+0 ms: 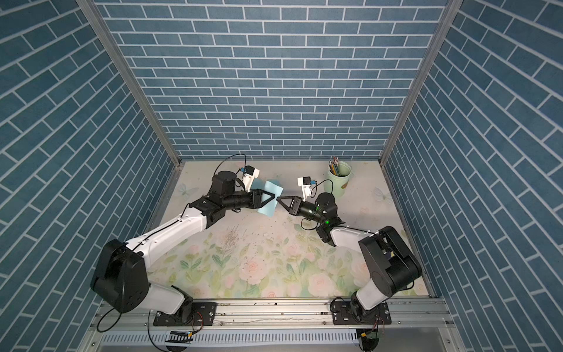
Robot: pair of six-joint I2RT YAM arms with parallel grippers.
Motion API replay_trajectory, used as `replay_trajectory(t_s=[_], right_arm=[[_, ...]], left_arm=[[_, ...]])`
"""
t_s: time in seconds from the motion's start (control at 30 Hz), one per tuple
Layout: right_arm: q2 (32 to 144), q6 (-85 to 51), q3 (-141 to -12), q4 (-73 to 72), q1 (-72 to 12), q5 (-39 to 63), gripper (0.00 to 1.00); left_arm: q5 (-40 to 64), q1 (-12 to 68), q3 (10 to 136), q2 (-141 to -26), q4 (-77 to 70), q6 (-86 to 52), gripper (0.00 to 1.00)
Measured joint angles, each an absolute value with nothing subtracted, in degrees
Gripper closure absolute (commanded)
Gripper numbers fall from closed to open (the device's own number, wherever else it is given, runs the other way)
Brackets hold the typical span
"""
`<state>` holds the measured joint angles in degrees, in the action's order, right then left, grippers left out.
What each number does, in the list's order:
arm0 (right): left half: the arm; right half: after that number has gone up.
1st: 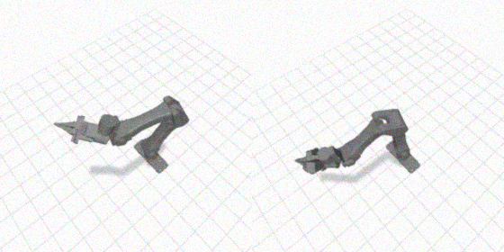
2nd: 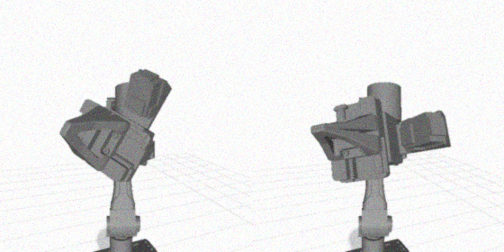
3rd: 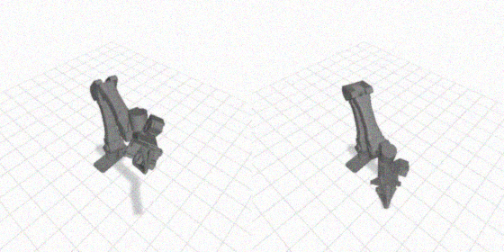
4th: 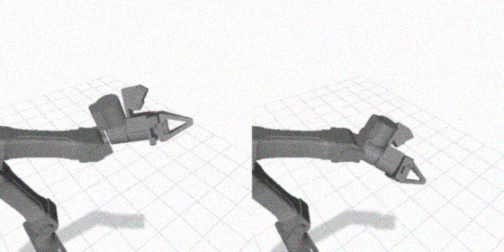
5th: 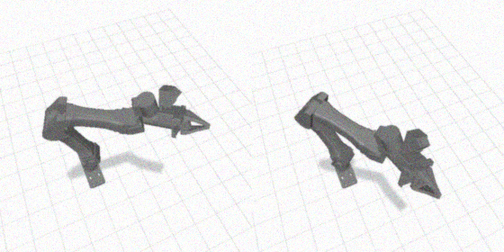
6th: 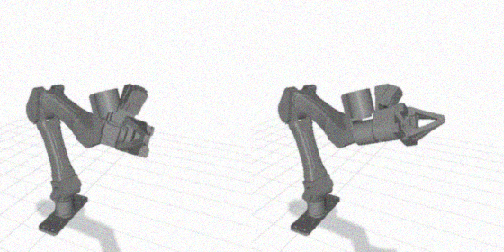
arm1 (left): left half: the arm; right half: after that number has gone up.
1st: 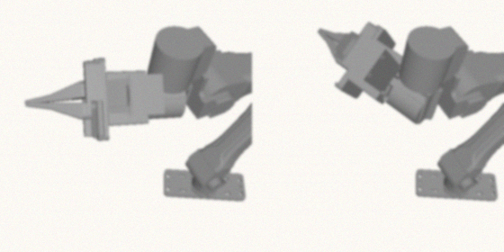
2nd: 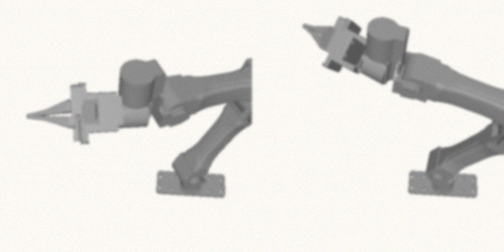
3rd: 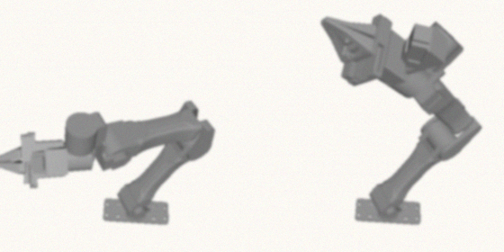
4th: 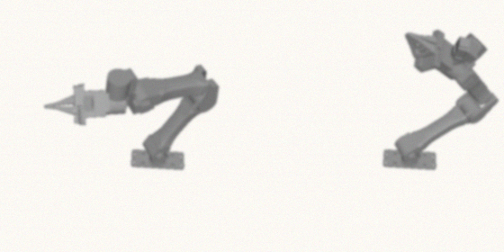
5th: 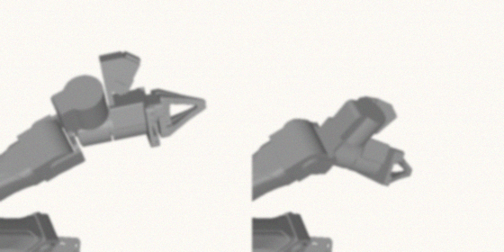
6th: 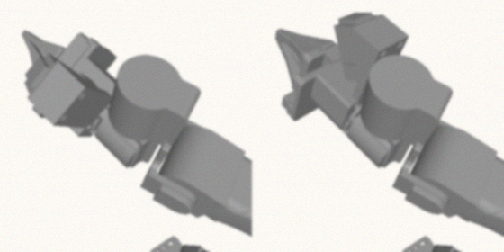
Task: Fold the square paper along the opposite sides
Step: Pick up the paper from the center of the board.
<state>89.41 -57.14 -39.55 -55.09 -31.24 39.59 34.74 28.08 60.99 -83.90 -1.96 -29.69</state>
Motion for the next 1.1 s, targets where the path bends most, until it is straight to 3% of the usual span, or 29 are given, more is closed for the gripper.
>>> replay_trajectory(t_s=[0.1, 0.3, 0.73, 1.1], right_arm=[[87.31, -52.51, -42.13, -48.84, -31.05, 40.91, 1.00], [83.72, -44.01, -50.04, -38.81, -30.79, 45.91, 1.00], [83.50, -38.06, -54.92, -29.95, -30.37, 55.57, 1.00], [84.55, -38.11, -57.43, -29.12, -27.94, 60.05, 1.00]], left_arm=[[36.60, 24.47, 60.80, -82.04, -2.59, -30.52, 0.11], [41.87, 18.41, 60.71, -78.89, -6.13, -32.42, 0.00], [51.55, 18.24, 54.78, -78.56, -12.64, -33.98, 0.00], [53.32, 16.71, 53.39, -76.23, -15.79, -34.13, 0.00]])
